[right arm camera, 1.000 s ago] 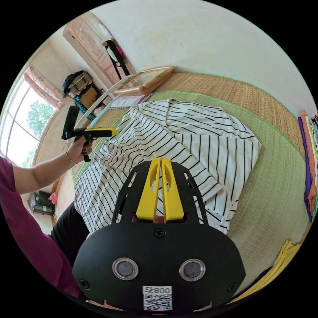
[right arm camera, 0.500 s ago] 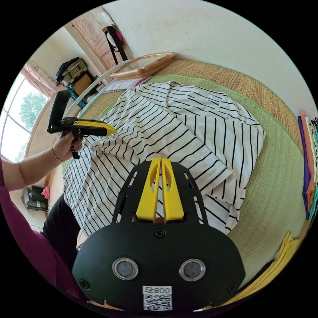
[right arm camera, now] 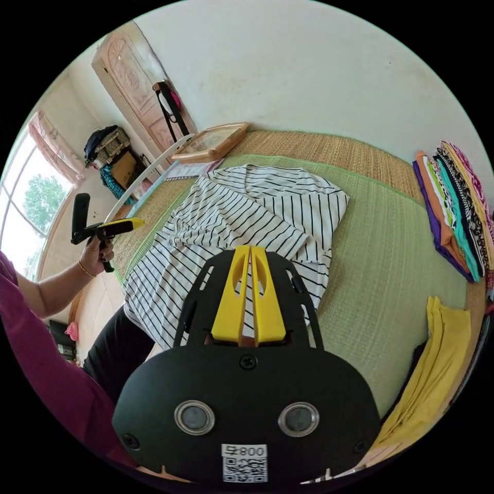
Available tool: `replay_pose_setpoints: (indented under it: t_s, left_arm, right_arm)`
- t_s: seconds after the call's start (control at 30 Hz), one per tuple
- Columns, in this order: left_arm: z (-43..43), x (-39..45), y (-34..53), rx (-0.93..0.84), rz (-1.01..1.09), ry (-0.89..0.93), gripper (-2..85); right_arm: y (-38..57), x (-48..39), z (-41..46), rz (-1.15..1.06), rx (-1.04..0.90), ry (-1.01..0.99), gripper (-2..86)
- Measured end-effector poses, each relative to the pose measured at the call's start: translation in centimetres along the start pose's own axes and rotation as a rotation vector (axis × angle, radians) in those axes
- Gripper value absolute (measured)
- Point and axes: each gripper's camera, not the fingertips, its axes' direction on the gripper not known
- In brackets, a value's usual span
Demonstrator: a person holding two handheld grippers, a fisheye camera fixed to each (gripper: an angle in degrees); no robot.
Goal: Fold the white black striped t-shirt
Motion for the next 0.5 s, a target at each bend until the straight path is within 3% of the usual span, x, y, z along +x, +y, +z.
replay_pose_setpoints:
  t_s: [0.23,0.4,0.5]
  left_arm:
    - [-19.4,11.3,2.2,0.443,0.164,-0.090,0.2]
    - [-29.8,17.7,4.2,0.669,0.328,0.239,0.5]
    - [-33.1,21.0,6.1,0.677,0.439,0.298,0.4]
  right_arm:
    - [4.9,-9.7,-24.3,-0.061,0.365,0.244,0.1]
    - [9.5,-15.0,-33.7,-0.129,0.518,0.218,0.2]
    - [12.2,-16.4,-35.7,-0.133,0.527,0.186,0.2]
